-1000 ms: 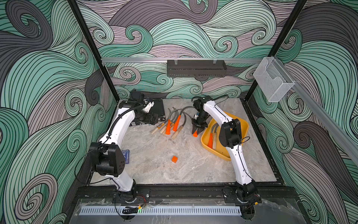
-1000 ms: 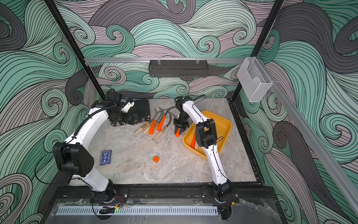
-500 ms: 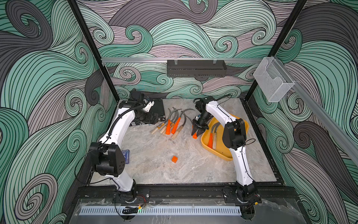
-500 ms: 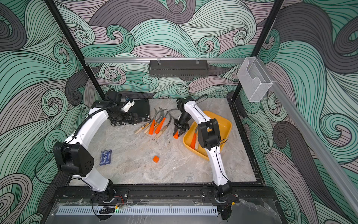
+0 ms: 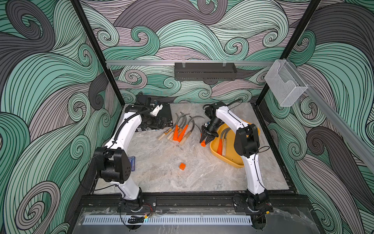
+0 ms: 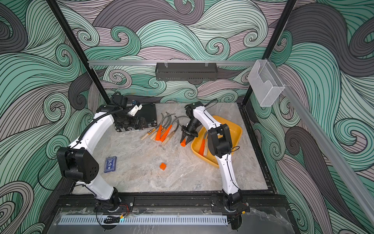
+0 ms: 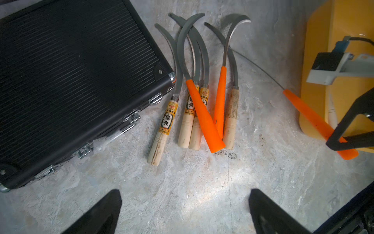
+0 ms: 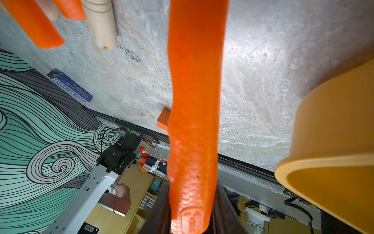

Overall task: Put small sickles into storage boxes
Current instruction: Pick up the sickle at the center of the board.

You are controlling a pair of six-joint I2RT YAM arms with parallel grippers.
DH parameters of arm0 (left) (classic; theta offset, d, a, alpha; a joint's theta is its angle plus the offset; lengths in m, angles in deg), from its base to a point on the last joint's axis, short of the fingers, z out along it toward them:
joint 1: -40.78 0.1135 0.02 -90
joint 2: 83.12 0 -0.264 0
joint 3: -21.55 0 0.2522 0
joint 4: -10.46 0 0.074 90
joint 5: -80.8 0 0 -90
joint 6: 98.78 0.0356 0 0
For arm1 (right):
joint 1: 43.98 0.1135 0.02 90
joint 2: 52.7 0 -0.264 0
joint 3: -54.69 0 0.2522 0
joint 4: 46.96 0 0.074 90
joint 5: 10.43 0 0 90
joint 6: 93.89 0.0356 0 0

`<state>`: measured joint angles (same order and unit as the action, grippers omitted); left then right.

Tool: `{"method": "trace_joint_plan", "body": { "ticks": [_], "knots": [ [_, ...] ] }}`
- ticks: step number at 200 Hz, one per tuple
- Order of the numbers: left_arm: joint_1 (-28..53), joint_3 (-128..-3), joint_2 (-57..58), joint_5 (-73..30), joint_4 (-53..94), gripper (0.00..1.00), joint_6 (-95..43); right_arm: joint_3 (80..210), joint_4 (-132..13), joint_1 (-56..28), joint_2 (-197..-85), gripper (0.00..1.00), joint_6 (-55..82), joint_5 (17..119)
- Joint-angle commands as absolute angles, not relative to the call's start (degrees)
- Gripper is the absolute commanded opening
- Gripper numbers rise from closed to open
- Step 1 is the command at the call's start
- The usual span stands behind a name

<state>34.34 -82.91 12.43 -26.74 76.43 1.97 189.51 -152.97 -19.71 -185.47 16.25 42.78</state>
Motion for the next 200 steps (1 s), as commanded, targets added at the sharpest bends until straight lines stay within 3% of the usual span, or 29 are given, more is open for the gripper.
{"method": "trace_joint_plan", "body": {
  "ticks": [1,102,200],
  "knots": [
    [34.7,-84.2,13.8,-30.8,73.7,0.98,3.2,191.1,-157.4,-19.2,-182.3,0.0,15.4,41.4],
    [34.8,-88.5,17.3,-35.4,76.4,0.96,3.2,198.0,-158.1,-19.7,-185.0,0.0,15.6,41.3],
    [34.5,-87.8,17.1,-36.5,75.6,0.96,1.8,200.2,-161.8,-20.4,-186.6,0.0,13.0,63.7]
  ]
}}
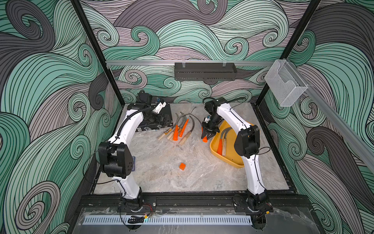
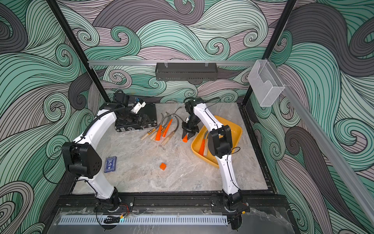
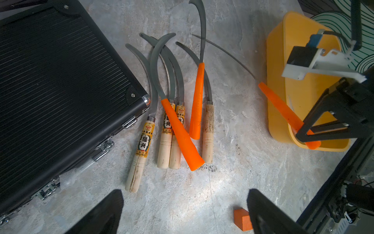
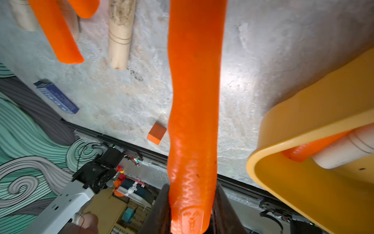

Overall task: Put small sickles into storage boxes
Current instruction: Pick up the sickle at the center of the board.

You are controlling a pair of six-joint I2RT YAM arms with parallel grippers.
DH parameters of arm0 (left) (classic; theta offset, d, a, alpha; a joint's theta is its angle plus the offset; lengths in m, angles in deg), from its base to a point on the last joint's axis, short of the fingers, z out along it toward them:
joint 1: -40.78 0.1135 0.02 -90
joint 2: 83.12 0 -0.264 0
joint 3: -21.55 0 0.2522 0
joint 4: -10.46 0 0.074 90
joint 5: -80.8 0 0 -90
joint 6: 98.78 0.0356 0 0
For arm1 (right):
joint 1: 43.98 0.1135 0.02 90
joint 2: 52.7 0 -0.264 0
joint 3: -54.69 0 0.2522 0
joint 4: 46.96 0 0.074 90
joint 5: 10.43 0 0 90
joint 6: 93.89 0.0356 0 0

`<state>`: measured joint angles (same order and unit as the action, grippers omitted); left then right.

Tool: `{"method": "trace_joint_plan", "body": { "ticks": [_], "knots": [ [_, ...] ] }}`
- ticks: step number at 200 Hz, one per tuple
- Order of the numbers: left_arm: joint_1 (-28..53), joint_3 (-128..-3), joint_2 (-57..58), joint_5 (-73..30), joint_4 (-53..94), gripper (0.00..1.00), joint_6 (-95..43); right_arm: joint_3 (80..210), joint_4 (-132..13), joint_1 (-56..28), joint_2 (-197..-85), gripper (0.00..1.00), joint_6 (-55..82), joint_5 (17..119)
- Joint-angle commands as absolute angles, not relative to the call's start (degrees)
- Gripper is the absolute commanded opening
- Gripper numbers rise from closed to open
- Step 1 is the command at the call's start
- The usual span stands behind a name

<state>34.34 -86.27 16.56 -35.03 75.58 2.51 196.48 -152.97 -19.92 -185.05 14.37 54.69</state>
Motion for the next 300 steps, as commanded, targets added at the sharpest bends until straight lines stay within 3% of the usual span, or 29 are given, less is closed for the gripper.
{"method": "trace_joint_plan", "body": {
  "ticks": [1,52,202,300],
  "knots": [
    [34.5,-87.8,17.2,-36.5,75.6,0.96,1.8,200.4,-161.9,-20.4,-186.8,0.0,13.0,64.0],
    [34.4,-87.9,17.2,-36.5,76.1,0.96,1.5,209.5,-163.9,-20.7,-190.5,0.0,12.3,73.4],
    [34.7,-88.3,17.9,-36.1,75.8,0.96,1.9,204.7,-163.9,-12.7,-188.1,0.0,11.6,77.0],
    [34.7,-88.7,18.8,-36.6,75.3,0.96,1.5,201.3,-163.9,-9.3,-186.0,0.0,11.4,93.2]
  ]
}}
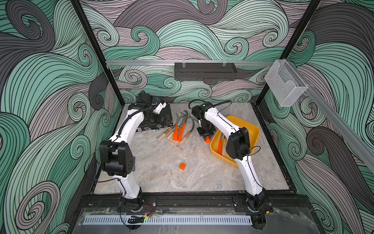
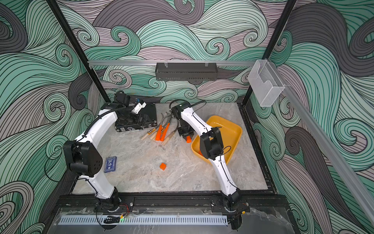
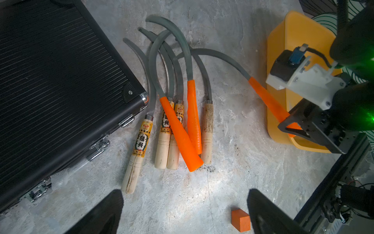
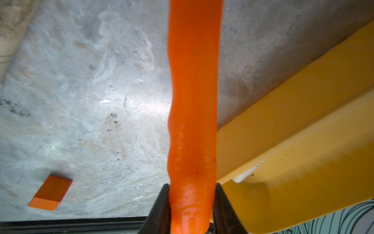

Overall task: Put small sickles into storage boxes
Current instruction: Pick up the sickle at the center of the board.

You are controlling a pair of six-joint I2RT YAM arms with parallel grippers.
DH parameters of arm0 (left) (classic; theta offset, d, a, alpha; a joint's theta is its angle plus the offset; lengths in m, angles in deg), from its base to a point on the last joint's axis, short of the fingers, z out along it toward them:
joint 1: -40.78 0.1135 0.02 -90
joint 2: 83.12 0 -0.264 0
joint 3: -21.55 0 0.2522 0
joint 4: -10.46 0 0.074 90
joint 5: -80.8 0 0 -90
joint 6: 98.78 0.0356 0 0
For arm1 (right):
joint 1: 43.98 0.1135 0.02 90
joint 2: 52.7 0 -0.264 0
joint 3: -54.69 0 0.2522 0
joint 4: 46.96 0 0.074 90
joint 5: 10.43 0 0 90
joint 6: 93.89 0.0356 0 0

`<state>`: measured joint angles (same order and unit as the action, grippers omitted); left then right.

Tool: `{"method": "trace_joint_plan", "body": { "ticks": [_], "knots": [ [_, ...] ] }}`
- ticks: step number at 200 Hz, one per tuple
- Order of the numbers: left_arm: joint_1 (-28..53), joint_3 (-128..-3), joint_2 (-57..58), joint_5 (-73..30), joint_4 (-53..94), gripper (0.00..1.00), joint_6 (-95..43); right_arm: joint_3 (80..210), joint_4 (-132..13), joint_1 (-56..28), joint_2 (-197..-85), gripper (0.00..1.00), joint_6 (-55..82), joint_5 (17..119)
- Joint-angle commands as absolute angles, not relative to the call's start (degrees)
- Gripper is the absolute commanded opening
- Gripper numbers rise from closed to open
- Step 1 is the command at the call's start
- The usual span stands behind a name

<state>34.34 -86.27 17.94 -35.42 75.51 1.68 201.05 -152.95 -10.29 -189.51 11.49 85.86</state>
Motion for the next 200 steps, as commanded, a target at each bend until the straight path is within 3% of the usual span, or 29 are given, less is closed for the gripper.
{"method": "trace_joint_plan", "body": {
  "ticks": [1,61,200],
  "knots": [
    [34.7,-88.7,18.8,-36.6,75.4,0.96,1.6,201.3,-163.9,-9.3,-186.0,0.0,11.4,93.4],
    [34.7,-89.3,19.6,-37.2,75.7,0.96,1.2,200.7,-163.9,-7.9,-185.9,0.0,11.5,100.7],
    [35.1,-91.2,21.7,-38.4,75.9,0.96,0.9,195.6,-164.1,-7.9,-182.2,0.0,11.1,105.1]
  ]
}}
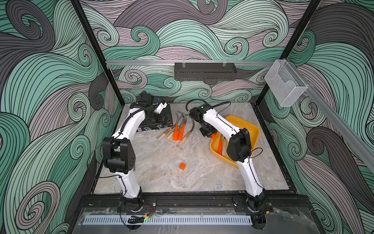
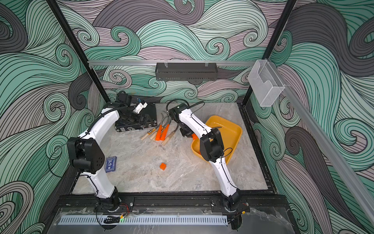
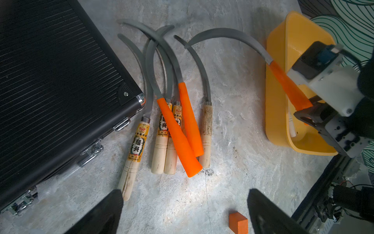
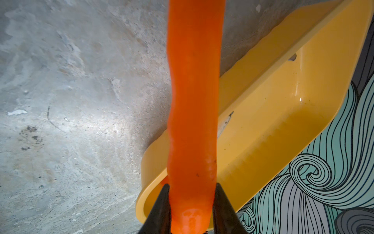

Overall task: Put small sickles into storage boxes
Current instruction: Pick up the sickle at the center of the board.

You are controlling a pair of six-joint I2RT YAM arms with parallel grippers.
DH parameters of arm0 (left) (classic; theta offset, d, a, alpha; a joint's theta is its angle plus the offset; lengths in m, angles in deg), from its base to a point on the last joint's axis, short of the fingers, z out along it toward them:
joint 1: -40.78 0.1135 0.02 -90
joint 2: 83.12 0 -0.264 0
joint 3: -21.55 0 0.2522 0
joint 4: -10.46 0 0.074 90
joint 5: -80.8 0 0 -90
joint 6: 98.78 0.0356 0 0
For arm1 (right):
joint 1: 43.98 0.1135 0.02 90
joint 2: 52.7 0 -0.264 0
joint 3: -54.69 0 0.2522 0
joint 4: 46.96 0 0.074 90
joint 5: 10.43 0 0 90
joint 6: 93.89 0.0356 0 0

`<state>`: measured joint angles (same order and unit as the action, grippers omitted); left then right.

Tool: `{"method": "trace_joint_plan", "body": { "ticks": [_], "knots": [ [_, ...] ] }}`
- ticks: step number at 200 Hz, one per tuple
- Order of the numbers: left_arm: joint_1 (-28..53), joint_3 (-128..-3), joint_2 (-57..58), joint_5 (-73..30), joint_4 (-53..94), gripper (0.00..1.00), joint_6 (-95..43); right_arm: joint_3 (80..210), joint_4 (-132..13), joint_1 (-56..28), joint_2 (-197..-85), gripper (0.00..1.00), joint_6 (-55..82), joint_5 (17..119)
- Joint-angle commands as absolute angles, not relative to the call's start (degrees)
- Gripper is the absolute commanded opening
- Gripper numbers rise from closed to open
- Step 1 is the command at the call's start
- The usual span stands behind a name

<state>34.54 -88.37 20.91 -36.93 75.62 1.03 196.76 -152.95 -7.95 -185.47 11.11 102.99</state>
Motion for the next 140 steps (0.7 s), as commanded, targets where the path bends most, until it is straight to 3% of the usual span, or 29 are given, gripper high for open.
{"method": "trace_joint_plan", "body": {
  "ticks": [1,62,140],
  "knots": [
    [35.1,-91.2,21.7,-38.4,75.9,0.96,0.9,195.5,-164.0,-7.9,-182.2,0.0,11.1,105.1],
    [35.2,-92.1,21.7,-38.2,76.3,0.96,1.2,196.2,-164.0,-8.1,-181.3,0.0,11.5,102.5],
    [35.2,-95.6,22.1,-35.8,78.6,0.96,5.0,194.3,-163.9,-12.5,-173.7,0.0,14.7,88.3]
  ]
}}
